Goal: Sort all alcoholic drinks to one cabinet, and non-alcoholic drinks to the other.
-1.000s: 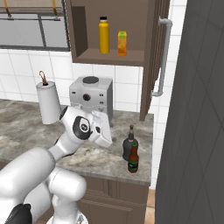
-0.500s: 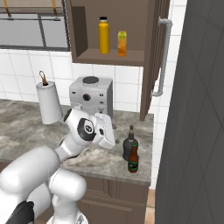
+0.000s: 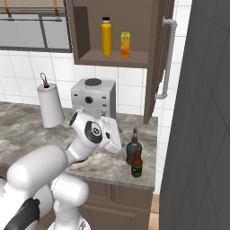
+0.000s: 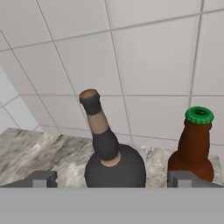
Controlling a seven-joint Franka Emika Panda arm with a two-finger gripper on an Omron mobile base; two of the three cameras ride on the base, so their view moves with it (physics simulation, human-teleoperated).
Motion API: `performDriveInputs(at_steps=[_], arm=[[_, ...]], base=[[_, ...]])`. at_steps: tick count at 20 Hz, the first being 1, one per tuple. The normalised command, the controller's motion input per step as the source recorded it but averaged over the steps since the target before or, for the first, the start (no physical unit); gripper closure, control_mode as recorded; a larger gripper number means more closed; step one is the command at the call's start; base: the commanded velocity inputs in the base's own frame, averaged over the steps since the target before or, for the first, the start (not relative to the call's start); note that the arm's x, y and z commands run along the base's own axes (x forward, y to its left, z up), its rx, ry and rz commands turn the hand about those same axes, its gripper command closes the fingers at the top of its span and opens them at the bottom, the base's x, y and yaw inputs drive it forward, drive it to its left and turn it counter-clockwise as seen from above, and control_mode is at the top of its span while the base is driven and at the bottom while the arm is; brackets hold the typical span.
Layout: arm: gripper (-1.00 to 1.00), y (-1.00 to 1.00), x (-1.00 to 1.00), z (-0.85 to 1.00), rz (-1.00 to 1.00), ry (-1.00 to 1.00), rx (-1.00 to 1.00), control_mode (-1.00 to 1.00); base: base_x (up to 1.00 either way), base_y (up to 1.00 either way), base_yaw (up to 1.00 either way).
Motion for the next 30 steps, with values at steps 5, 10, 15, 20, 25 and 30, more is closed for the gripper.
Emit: performDriveInputs(at_steps=[5, 10, 15, 20, 25, 30], arm=[[-1.00, -0.07, 0.08, -0.04, 0.00, 0.00, 0.00, -1.00], [-1.00, -0.06, 0.03, -0.01, 0.00, 0.00, 0.00, -1.00], [-1.00, -0.04, 0.00, 0.00, -0.03, 0.00, 0.00, -1.00], [-1.00, -0.08, 0.02, 0.00, -0.04, 0.00, 0.00, -1.00], [-1.00, -0.07, 0.04, -0.01, -0.05, 0.00, 0.00, -1.00], [-1.00, -0.05, 0.01, -0.04, -0.04, 0.00, 0.00, -1.00]], base=[[0.00, 0.00, 0.00], [0.00, 0.00, 0.00], [0.00, 0.00, 0.00], [0.00, 0.00, 0.00], [0.00, 0.00, 0.00], [0.00, 0.00, 0.00]])
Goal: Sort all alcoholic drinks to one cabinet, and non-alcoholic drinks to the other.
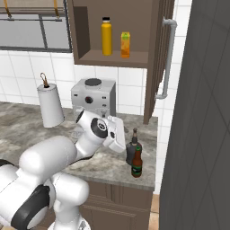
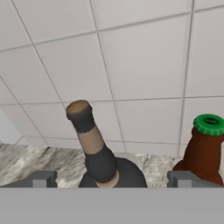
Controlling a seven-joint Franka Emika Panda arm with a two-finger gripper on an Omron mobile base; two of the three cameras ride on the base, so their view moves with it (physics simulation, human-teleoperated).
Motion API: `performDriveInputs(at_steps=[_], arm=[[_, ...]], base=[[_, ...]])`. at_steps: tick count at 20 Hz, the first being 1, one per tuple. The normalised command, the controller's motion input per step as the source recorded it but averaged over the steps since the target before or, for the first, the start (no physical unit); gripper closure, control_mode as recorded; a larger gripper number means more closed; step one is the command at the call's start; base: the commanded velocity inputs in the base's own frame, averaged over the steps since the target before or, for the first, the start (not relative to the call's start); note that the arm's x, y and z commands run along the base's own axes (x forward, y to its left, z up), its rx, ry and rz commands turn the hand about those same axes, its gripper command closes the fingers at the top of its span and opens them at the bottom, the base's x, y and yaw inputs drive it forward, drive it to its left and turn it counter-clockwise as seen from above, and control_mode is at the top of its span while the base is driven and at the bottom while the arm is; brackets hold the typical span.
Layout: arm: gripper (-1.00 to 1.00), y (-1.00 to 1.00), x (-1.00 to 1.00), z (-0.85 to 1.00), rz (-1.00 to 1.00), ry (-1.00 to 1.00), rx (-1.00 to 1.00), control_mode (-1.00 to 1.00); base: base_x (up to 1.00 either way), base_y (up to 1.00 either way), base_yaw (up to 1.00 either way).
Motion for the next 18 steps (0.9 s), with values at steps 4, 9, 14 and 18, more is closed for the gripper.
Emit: performDriveInputs(at_steps=[4, 9, 14, 18], arm=[[-1.00, -0.02, 0.00, -0.11, -0.04, 0.00, 0.00, -1.00], [-1.00, 0.00, 0.01, -0.13, -0.03, 0.00, 0.00, -1.00], [-1.00, -0.04, 0.07, -0.08, -0.01, 0.00, 0.00, -1.00], [-1.00, -0.07, 0.07, 0.00, -0.01, 0.00, 0.00, -1.00]], base=[[0.00, 0.00, 0.00], [0.00, 0.00, 0.00], [0.00, 0.00, 0.00], [0.00, 0.00, 0.00]])
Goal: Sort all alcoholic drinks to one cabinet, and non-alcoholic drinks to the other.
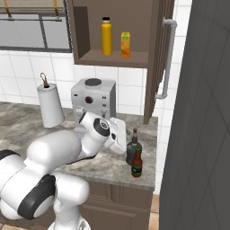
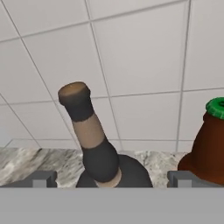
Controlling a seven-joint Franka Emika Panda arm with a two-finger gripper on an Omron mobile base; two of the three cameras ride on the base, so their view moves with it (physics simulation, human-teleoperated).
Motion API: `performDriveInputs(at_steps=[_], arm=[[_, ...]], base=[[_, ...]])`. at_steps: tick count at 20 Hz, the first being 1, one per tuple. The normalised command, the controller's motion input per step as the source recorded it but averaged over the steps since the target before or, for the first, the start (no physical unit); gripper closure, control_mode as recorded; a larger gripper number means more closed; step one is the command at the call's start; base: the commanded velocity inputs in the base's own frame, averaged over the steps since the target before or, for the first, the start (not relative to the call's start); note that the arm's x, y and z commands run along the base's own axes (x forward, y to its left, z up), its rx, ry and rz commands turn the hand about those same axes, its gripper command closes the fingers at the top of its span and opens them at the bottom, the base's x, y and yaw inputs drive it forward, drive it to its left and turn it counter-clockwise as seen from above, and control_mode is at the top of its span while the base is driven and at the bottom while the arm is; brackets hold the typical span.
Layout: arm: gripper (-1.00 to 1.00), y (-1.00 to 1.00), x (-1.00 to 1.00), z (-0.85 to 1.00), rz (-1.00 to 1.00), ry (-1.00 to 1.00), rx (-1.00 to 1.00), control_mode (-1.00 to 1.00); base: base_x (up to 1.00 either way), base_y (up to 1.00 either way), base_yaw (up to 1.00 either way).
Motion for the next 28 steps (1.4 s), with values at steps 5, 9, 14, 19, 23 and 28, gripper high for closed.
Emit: performDriveInputs(at_steps=[5, 9, 14, 19, 23, 28], arm=[[-1.00, -0.06, 0.03, 0.00, 0.00, 0.00, 0.00, -1.00], [-1.00, -0.07, 0.02, 0.00, 0.00, 0.00, 0.00, -1.00], [-1.00, -0.07, 0.00, 0.00, 0.00, 0.00, -0.01, -1.00], [-1.00, -0.06, 0.04, 0.00, 0.00, 0.00, -0.03, -1.00], [-1.00, -0.04, 0.06, -0.02, 0.00, 0.00, -0.03, -1.00], [-1.00, -0.02, 0.04, -0.04, 0.00, 0.00, -0.01, -1.00]], base=[[0.00, 0.00, 0.00], [0.00, 0.00, 0.00], [0.00, 0.00, 0.00], [0.00, 0.00, 0.00], [0.00, 0.00, 0.00], [0.00, 0.00, 0.00]])
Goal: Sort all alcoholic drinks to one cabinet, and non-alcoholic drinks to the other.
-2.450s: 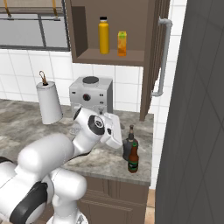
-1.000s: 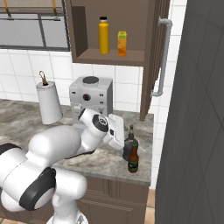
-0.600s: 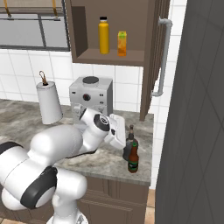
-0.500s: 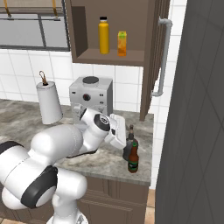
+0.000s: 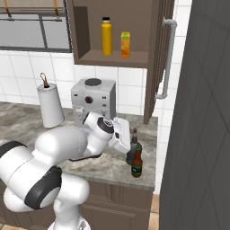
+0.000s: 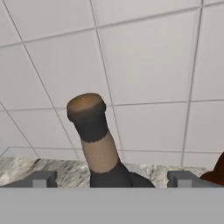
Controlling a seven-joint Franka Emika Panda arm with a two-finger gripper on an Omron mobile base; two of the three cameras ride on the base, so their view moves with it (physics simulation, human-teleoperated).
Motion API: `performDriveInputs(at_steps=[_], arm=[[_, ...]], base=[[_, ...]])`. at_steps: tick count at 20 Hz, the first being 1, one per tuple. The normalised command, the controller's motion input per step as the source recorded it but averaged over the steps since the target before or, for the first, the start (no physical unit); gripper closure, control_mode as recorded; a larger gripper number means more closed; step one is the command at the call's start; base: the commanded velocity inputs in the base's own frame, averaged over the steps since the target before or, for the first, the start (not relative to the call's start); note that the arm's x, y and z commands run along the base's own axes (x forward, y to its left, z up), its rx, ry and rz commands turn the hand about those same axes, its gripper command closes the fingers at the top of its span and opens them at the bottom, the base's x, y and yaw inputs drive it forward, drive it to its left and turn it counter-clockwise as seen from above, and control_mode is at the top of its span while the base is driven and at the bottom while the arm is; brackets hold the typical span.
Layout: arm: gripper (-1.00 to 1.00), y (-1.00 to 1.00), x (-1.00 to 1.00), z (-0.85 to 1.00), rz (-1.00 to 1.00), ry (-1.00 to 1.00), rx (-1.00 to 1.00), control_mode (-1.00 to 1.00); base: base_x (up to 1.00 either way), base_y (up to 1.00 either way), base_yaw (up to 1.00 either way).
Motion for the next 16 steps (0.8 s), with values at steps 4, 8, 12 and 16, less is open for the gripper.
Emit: performDriveInputs(at_steps=[4, 8, 12, 16], arm=[[-1.00, -0.01, 0.01, -0.06, 0.00, 0.00, 0.00, -1.00], [-1.00, -0.02, 0.01, -0.03, 0.00, 0.00, -0.01, -1.00], [-1.00, -0.03, 0.00, 0.00, 0.00, 0.00, -0.02, -1.00], [-1.00, -0.04, 0.00, 0.00, 0.00, 0.00, -0.02, -1.00]], base=[[0.00, 0.00, 0.00], [0.00, 0.00, 0.00], [0.00, 0.00, 0.00], [0.00, 0.00, 0.00]])
